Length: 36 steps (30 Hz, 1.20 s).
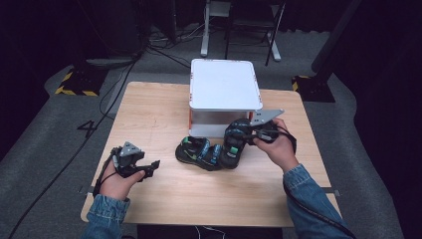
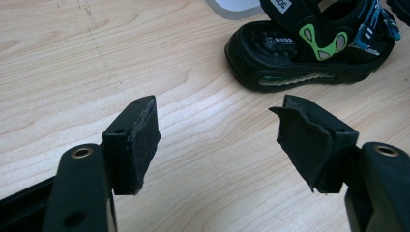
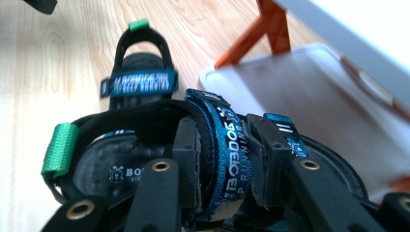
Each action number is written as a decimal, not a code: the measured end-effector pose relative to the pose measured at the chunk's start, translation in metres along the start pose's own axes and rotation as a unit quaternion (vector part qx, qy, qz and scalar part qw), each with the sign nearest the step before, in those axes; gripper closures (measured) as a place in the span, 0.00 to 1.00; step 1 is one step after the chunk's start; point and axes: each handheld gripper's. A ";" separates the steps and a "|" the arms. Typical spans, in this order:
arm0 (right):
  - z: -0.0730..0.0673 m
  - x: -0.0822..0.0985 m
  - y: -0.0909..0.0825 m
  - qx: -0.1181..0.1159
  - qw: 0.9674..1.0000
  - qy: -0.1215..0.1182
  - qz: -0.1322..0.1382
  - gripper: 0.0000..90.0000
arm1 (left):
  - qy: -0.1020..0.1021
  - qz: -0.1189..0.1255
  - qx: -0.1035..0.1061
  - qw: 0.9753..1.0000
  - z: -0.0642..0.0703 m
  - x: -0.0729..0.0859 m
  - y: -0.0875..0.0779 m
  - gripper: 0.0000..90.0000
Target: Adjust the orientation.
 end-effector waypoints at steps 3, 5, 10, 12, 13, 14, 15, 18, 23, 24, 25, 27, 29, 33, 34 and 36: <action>0.004 -0.018 0.017 -0.006 0.999 -0.031 0.006 0.75 | 0.000 0.002 -0.001 1.000 0.001 0.000 0.000 0.35; 0.007 -0.023 0.026 -0.006 0.999 -0.043 0.006 0.75 | 0.001 0.002 -0.001 1.000 0.001 0.000 0.001 0.35; 0.012 -0.030 0.047 0.011 0.999 -0.052 0.000 0.75 | 0.003 -0.002 0.004 1.000 0.000 -0.001 0.003 0.35; 0.012 -0.029 0.052 0.039 0.998 -0.051 -0.011 0.70 | 0.003 -0.002 0.005 1.000 0.000 -0.002 0.004 0.35; 0.012 -0.023 0.056 0.062 0.997 -0.041 -0.020 0.74 | 0.003 -0.002 0.004 1.000 -0.001 -0.002 0.004 0.35; 0.012 -0.023 0.056 0.062 0.997 -0.041 -0.020 0.74 | 0.003 -0.002 0.004 1.000 -0.001 -0.002 0.004 0.35; 0.013 -0.021 0.057 0.068 0.997 -0.037 -0.025 0.73 | 0.002 -0.001 0.005 1.000 -0.001 -0.002 0.004 0.35; 0.013 -0.017 0.055 0.065 0.997 -0.018 -0.023 0.69 | 0.006 -0.002 0.007 1.000 0.000 -0.005 0.006 0.35; 0.011 -0.014 0.040 0.095 0.995 0.002 -0.007 0.52 | 0.011 -0.003 0.014 1.000 0.003 -0.007 0.010 0.35; 0.011 -0.013 0.034 0.094 0.995 0.015 0.004 0.52 | 0.010 -0.004 0.013 1.000 0.002 -0.008 0.011 0.35; 0.010 -0.011 0.025 0.086 0.995 0.040 0.021 0.51 | 0.010 -0.004 0.014 1.000 0.002 -0.008 0.011 0.35; 0.006 -0.009 0.016 0.100 0.994 0.046 0.023 0.49 | 0.008 -0.004 0.014 1.000 0.002 -0.008 0.012 0.35; 0.001 -0.006 0.009 0.109 0.993 0.046 0.025 0.49 | 0.011 -0.004 0.016 1.000 0.001 -0.008 0.013 0.35; -0.008 0.001 -0.010 0.110 0.990 0.077 0.050 0.48 | 0.011 -0.006 0.016 1.000 0.003 -0.009 0.013 0.35; -0.010 0.003 -0.012 0.113 0.989 0.081 0.053 0.47 | 0.012 -0.006 0.016 1.000 0.003 -0.009 0.013 0.35; -0.013 0.006 -0.018 0.121 0.987 0.093 0.059 0.46 | 0.012 -0.006 0.015 1.000 0.003 -0.009 0.013 0.35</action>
Point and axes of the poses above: each handheld gripper's, and its own axes: y roughly forward along the jaws, x roughly out of its underside, z roughly to its right, and after that the axes turned 6 degrees about x, right-handed
